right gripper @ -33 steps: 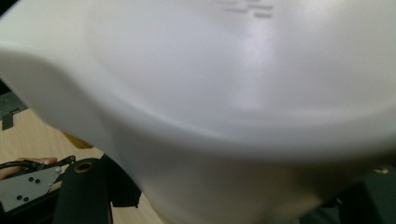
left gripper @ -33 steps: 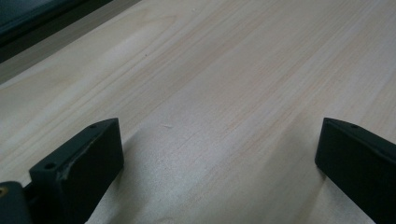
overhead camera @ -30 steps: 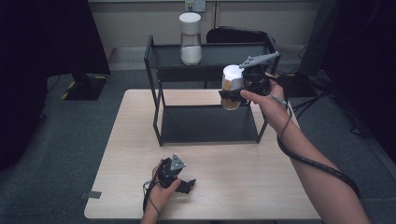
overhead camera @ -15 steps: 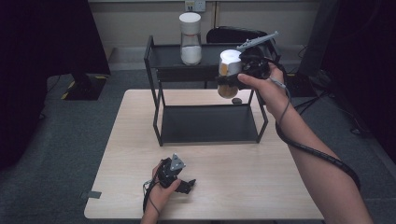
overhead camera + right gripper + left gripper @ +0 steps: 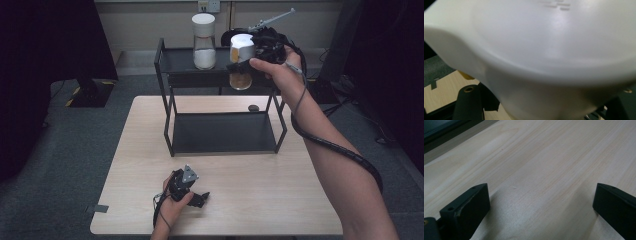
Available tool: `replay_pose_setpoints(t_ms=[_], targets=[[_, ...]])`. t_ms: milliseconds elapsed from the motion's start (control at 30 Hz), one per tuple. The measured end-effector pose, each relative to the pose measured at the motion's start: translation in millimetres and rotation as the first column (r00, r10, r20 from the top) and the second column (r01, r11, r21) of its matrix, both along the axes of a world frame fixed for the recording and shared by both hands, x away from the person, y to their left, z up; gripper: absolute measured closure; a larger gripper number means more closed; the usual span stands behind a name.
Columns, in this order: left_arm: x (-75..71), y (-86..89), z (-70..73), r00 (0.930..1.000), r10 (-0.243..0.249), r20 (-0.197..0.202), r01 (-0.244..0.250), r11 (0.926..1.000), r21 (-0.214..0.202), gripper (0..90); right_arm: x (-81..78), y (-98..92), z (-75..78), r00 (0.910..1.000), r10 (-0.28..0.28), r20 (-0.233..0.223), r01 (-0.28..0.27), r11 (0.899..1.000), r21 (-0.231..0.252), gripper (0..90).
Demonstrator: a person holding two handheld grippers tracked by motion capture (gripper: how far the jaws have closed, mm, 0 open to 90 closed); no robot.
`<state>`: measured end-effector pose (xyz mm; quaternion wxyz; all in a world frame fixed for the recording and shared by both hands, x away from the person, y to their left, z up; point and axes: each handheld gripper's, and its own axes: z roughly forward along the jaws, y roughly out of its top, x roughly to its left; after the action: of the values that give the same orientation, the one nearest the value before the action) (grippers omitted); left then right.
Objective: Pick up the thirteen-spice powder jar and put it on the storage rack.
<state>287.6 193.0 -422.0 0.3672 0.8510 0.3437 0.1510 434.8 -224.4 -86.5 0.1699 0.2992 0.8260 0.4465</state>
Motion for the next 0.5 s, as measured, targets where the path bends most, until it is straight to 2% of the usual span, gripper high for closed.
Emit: replay_pose_setpoints(t_ms=[300,500], targets=[[-0.1,0.0,-0.1,1.0000,0.000,0.001,0.000,1.0000,0.000,0.3,7.6,7.4,18.4,0.9997,-0.019,0.018,0.019,1.000,0.007,30.1],[0.0,0.0,-0.1,1.0000,0.000,0.001,0.000,1.0000,0.000,0.3,18.4,13.9,21.3,0.9986,-0.048,0.022,0.048,0.999,0.011,30.1]])
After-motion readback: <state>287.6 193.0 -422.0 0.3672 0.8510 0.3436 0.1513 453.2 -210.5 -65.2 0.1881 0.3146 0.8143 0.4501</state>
